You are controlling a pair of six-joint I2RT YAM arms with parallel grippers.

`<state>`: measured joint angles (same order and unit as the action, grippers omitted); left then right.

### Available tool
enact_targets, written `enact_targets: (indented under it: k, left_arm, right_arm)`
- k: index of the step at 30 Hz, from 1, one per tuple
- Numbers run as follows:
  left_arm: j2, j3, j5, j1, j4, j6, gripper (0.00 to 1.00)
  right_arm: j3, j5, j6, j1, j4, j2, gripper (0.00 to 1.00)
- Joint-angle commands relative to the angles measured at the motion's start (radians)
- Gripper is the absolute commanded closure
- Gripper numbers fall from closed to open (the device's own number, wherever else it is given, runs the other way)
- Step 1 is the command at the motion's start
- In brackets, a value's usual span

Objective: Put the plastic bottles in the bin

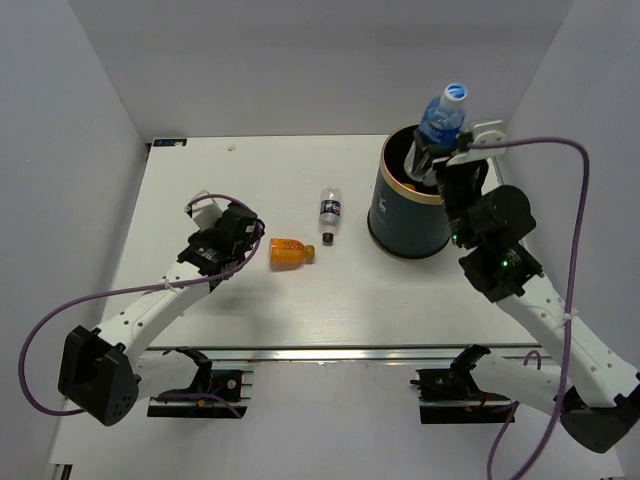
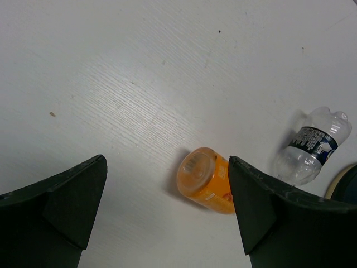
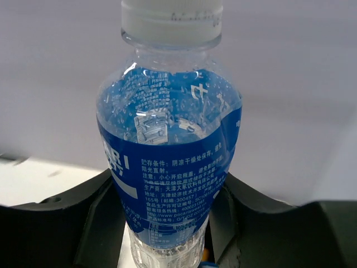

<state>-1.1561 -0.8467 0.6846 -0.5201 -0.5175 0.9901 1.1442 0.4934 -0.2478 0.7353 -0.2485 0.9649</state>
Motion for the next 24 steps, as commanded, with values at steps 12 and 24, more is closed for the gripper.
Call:
enact_targets:
  k: [12, 24]
  left_arm:
    - [-0.157, -0.094, -0.235, 0.002, 0.033, -0.09, 0.02]
    - [-0.217, -0.078, -0.407, 0.002, 0.04, 0.185, 0.02]
  right_arm:
    - [0.144, -0.178, 0.212, -0.395, 0.164, 0.299, 0.11]
    - [0.206, -0.139, 0.28, -0.416, 0.29, 0.241, 0.11]
